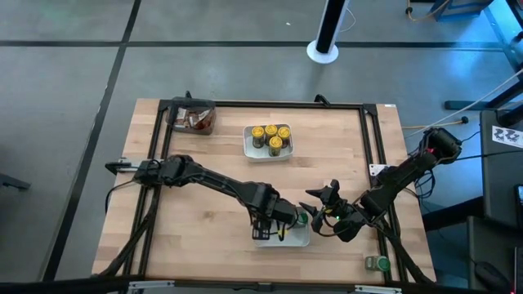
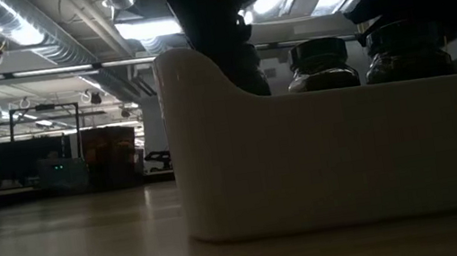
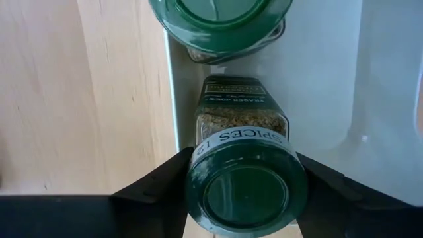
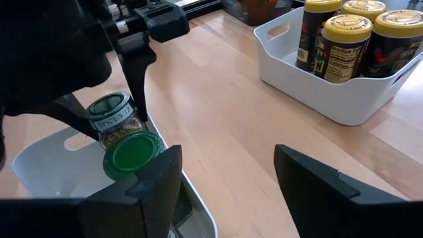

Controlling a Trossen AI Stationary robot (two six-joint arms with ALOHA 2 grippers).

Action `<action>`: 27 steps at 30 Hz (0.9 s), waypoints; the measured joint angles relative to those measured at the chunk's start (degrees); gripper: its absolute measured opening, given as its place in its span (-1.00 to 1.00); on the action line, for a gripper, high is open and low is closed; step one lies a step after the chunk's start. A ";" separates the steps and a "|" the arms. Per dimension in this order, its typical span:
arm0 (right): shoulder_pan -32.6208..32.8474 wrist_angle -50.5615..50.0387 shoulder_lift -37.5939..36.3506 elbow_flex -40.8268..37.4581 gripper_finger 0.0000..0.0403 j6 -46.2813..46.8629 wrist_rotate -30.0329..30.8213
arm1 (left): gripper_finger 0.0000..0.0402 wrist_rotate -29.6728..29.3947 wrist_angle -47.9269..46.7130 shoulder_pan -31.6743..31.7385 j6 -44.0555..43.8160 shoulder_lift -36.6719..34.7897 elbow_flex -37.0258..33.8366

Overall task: Sort spices by type
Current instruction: Put the seasoning bottle into the bottom white bin, then put the green seasoning bottle into the bottom white bin

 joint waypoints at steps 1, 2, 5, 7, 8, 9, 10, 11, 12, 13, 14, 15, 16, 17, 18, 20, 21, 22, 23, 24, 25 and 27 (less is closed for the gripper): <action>0.02 -0.02 0.00 0.00 0.20 0.00 0.00 | 0.05 -0.04 0.14 0.00 -0.14 0.00 -0.01; 0.01 -0.02 0.00 0.00 0.20 -0.03 0.00 | 0.08 0.02 0.31 0.02 -0.16 0.01 -0.03; 0.01 -0.06 0.00 0.00 0.20 -0.10 0.00 | 0.20 0.26 0.35 0.26 -1.03 0.11 -0.11; 0.00 -0.05 -0.01 0.00 0.20 -0.11 0.00 | 0.28 0.76 0.35 0.36 -1.20 0.11 -0.11; 0.00 -0.06 0.00 0.00 0.20 -0.11 0.00 | 0.31 1.20 0.28 0.46 -1.20 0.11 -0.11; 0.01 -0.05 -0.01 0.00 0.20 -0.12 0.00 | 0.34 1.95 0.24 0.59 -1.22 0.11 -0.11; 0.01 -0.05 0.00 0.00 0.20 -0.13 0.00 | 0.37 2.93 0.25 0.74 -1.36 0.11 -0.11; 0.00 -0.06 0.00 0.00 0.20 -0.11 0.00 | 0.39 3.67 0.22 0.90 -1.60 0.09 -0.11; 0.01 -0.04 0.00 0.00 0.20 -0.12 0.00 | 0.40 4.29 -0.08 1.02 -2.02 -0.06 -0.05; 0.00 -0.04 0.00 0.00 0.20 -0.13 0.00 | 0.41 4.79 -0.63 1.03 -2.63 -0.25 0.14; 0.00 -0.04 0.00 0.00 0.20 -0.13 0.00 | 0.41 4.93 -1.05 1.03 -2.90 -0.60 0.42; 0.00 -0.04 0.00 0.00 0.20 -0.13 0.00 | 0.41 4.90 -1.34 1.00 -3.06 -1.01 0.82; 0.01 -0.04 0.00 0.00 0.20 -0.13 0.00 | 0.41 4.78 -1.29 0.89 -3.23 -1.78 1.00; 0.00 -0.01 -0.01 0.00 0.20 -0.13 0.00 | 0.41 4.68 -1.17 0.64 -3.54 -2.66 1.07; 0.00 0.00 -0.01 -0.01 0.20 -0.13 0.00 | 0.41 4.50 -1.06 0.35 -3.93 -3.55 1.09; 0.00 0.00 0.00 0.00 0.20 -0.13 0.00 | 0.42 2.86 -1.08 -0.33 -4.38 -5.20 1.14; 0.00 0.02 0.00 0.00 0.20 -0.13 0.00 | 0.42 1.16 -1.52 -0.79 -4.63 -6.00 1.14; 0.00 0.02 -0.02 0.00 0.20 -0.13 0.00 | 0.42 -0.76 -2.06 -1.37 -4.70 -6.93 1.14; 0.00 0.06 0.00 0.00 0.20 -0.13 0.00 | 0.42 -3.04 -2.60 -2.14 -4.68 -7.93 1.14; 0.00 0.05 -0.01 0.00 0.20 -0.13 0.00 | 0.42 -5.95 -3.38 -3.03 -4.68 -9.00 1.14; 0.00 0.17 -0.01 0.00 0.20 -0.13 0.02 | 0.42 -9.18 -4.42 -4.16 -4.74 -10.27 1.09; 0.00 0.25 0.00 0.00 0.20 -0.13 0.00 | 0.42 -15.28 -6.16 -6.95 -5.54 -12.46 0.67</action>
